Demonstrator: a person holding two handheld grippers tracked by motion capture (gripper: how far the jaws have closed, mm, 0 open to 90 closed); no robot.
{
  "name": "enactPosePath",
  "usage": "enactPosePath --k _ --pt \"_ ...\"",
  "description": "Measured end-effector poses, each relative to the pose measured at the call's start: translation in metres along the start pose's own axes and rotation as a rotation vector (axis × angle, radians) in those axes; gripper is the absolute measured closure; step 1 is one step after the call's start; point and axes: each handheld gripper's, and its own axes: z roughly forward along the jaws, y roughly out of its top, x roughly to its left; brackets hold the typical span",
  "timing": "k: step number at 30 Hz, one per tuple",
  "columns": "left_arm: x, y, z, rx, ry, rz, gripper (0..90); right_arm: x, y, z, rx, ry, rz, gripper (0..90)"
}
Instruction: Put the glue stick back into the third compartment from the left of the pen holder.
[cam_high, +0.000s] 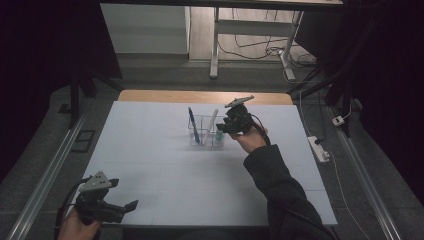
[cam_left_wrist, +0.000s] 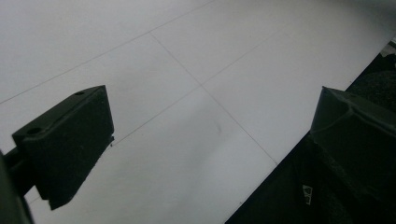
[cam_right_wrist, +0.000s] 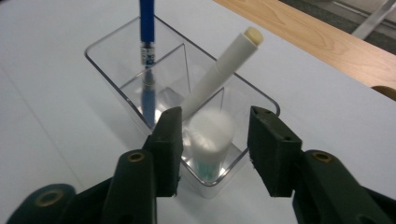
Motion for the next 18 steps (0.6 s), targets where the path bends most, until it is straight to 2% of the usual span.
enactPosePath --k 1,3,8,15,18 --pt "0.0 0.0 0.0 0.0 0.0 0.001 0.0 0.0 0.0 -0.001 -0.01 0.009 0.005 52.7" --pt "0.0 0.0 0.0 0.0 0.0 0.002 0.0 0.002 0.001 -0.005 -0.026 -0.003 -0.002 48.2" --pt "0.0 0.0 0.0 0.003 0.002 0.003 0.0 0.003 0.001 -0.014 -0.064 0.035 0.006 37.2" --pt "0.0 0.0 0.0 0.001 0.004 -0.002 0.0 0.004 -0.001 -0.021 -0.076 0.078 0.021 20.1" --pt "0.0 0.0 -0.001 -0.002 0.003 -0.005 0.0 0.006 -0.003 -0.024 -0.066 0.078 0.017 14.1"
